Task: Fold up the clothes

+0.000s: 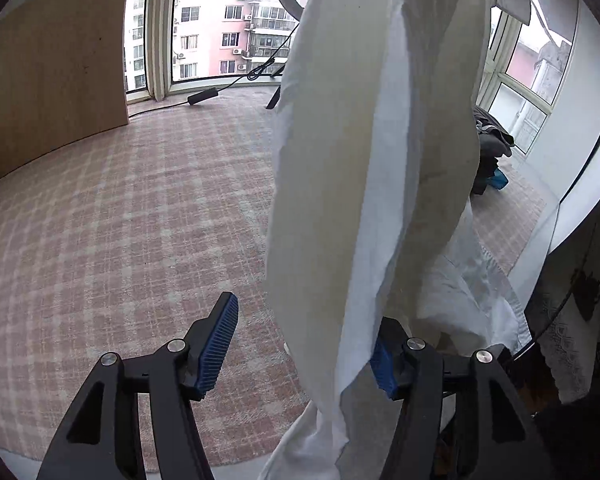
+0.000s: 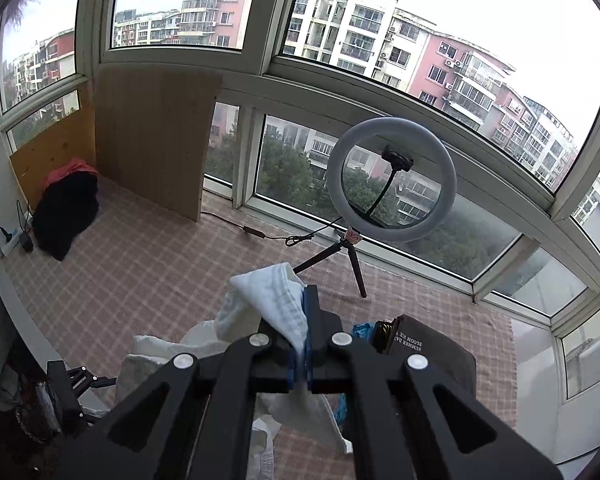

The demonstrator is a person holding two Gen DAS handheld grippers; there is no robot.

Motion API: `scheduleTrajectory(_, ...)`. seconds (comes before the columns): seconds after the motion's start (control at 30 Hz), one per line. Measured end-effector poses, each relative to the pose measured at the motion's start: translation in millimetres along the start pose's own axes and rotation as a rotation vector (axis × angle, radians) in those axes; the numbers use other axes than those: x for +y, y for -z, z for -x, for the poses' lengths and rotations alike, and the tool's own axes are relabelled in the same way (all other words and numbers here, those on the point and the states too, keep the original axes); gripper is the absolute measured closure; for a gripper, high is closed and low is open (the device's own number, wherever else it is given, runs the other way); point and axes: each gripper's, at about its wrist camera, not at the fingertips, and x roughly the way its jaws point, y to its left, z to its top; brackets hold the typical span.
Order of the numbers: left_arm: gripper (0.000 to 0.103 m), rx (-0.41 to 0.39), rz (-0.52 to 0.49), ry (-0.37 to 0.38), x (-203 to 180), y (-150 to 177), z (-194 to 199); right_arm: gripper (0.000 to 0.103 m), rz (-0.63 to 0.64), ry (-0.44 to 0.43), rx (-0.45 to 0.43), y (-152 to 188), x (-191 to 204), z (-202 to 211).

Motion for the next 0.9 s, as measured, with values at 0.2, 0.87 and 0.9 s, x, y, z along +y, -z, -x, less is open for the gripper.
scheduleTrajectory(0.2, 0.077, 0.07, -0.015, 0.265, 12.8, -10.6, -30.0, 0.1, -0.013, 0.004, 0.008, 1.8, -5.5, -0.6)
scheduleTrajectory(0.87, 0.102, -0.374, -0.299, -0.319, -54.3, -106.9, 346.1, 0.1, -0.078, -0.036, -0.362, -2.8, -53.3, 229.7)
scheduleTrajectory(0.9, 0.102, -0.349, -0.29, -0.327, -52.4, -103.4, 339.1, 0.1, -0.069, -0.033, -0.345, -3.6, -47.1, 224.0)
